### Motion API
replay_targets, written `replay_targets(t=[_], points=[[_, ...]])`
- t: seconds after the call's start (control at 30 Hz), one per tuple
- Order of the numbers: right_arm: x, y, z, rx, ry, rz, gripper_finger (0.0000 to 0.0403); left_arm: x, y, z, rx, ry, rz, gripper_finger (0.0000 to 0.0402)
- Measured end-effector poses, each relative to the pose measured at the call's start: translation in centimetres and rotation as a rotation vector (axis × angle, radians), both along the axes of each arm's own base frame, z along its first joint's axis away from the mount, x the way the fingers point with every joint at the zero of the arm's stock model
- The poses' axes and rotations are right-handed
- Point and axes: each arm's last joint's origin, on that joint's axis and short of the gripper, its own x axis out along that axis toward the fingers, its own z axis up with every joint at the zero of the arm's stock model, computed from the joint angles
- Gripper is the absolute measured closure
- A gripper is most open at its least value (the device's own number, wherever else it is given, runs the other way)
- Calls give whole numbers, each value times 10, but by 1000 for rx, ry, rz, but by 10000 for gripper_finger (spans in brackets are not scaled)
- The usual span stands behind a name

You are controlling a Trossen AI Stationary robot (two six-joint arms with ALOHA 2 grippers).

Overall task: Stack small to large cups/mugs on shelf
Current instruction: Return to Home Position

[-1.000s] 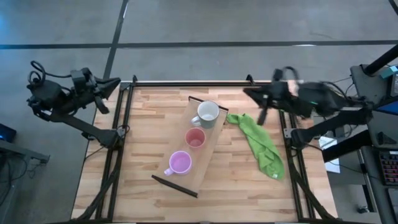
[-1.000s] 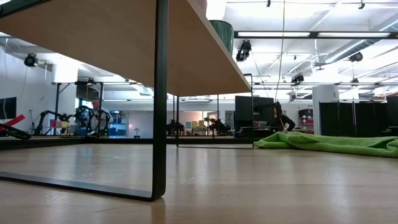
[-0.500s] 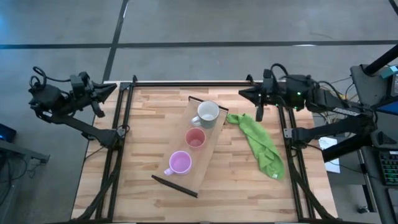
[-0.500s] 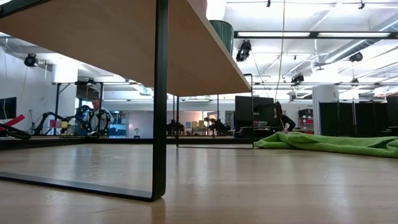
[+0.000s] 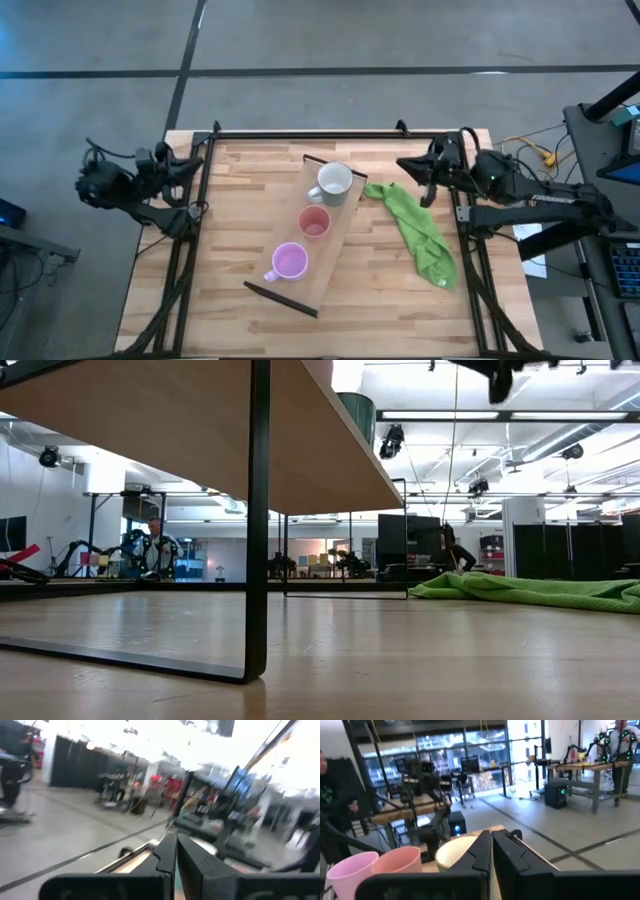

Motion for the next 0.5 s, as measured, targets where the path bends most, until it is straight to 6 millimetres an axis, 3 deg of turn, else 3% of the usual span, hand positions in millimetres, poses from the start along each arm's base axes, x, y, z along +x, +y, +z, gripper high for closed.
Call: replay_targets(t=[0.2, 0.5], points=[[-19, 3, -34, 1, -88, 19, 394, 8, -4, -27, -12, -25, -37, 402], [-43, 7, -89, 144, -135, 61, 394, 18, -10, -31, 10, -9, -159, 402]])
